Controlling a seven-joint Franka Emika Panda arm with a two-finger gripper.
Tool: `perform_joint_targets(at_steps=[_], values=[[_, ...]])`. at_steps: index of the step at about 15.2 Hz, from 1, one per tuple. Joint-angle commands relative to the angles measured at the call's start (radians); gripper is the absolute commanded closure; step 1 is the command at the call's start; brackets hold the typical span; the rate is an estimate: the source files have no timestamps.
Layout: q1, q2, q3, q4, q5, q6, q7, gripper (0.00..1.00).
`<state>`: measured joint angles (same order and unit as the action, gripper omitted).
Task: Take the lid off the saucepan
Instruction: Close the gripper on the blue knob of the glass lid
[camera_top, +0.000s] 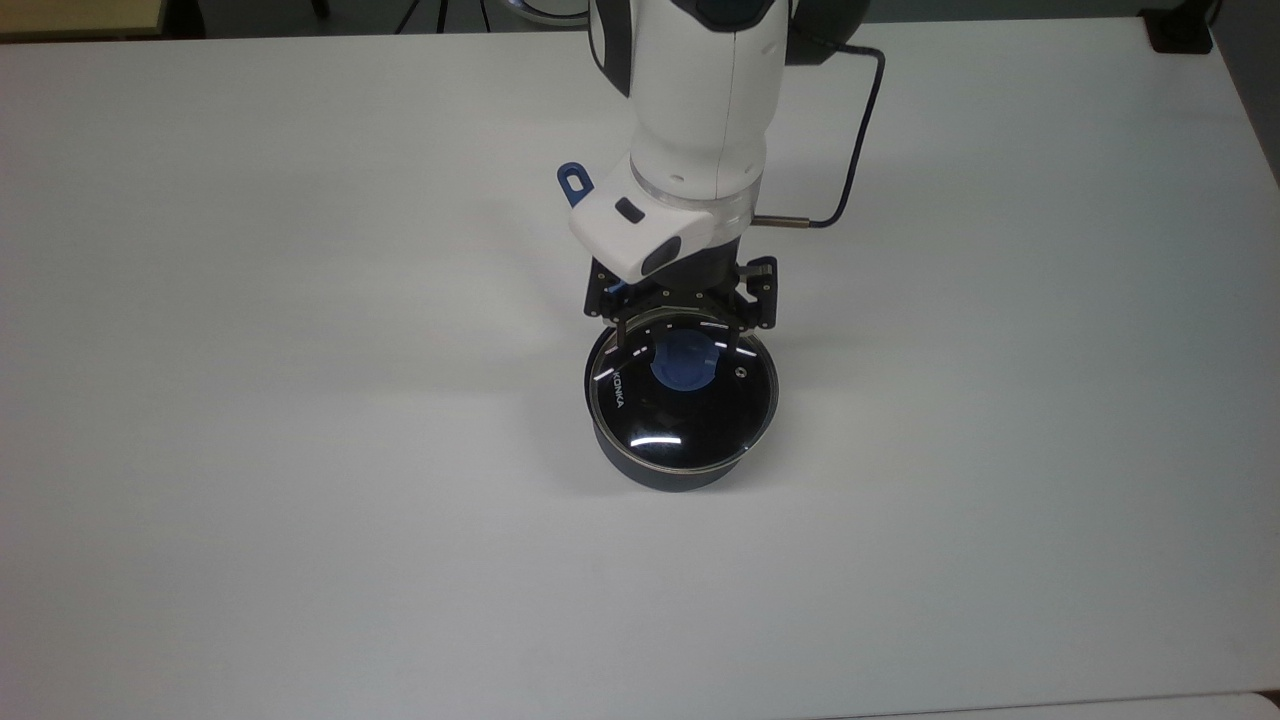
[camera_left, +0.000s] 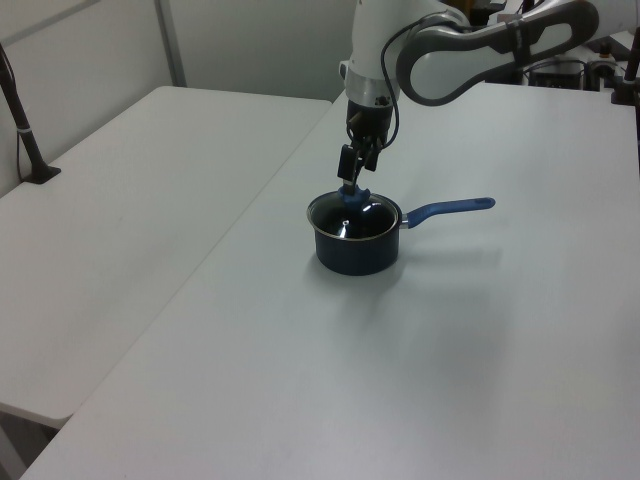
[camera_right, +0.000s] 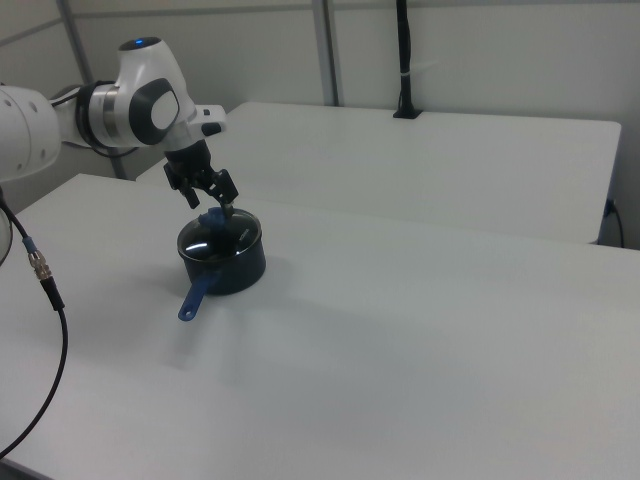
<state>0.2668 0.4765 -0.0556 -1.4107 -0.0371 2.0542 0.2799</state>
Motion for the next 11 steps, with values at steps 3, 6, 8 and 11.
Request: perform_joint_targets(at_steps=[3, 6, 8, 11], values=[[0.02, 0.06, -0.003, 0.045, 0.006, 0.023, 0.022, 0.03], [0.025, 0.079, -0.004, 0.064, 0.005, 0.023, 0.038, 0.13], [0.023, 0.079, -0.007, 0.065, 0.005, 0.023, 0.036, 0.24], [0.023, 0.079, -0.01, 0.065, 0.003, 0.023, 0.029, 0.42]])
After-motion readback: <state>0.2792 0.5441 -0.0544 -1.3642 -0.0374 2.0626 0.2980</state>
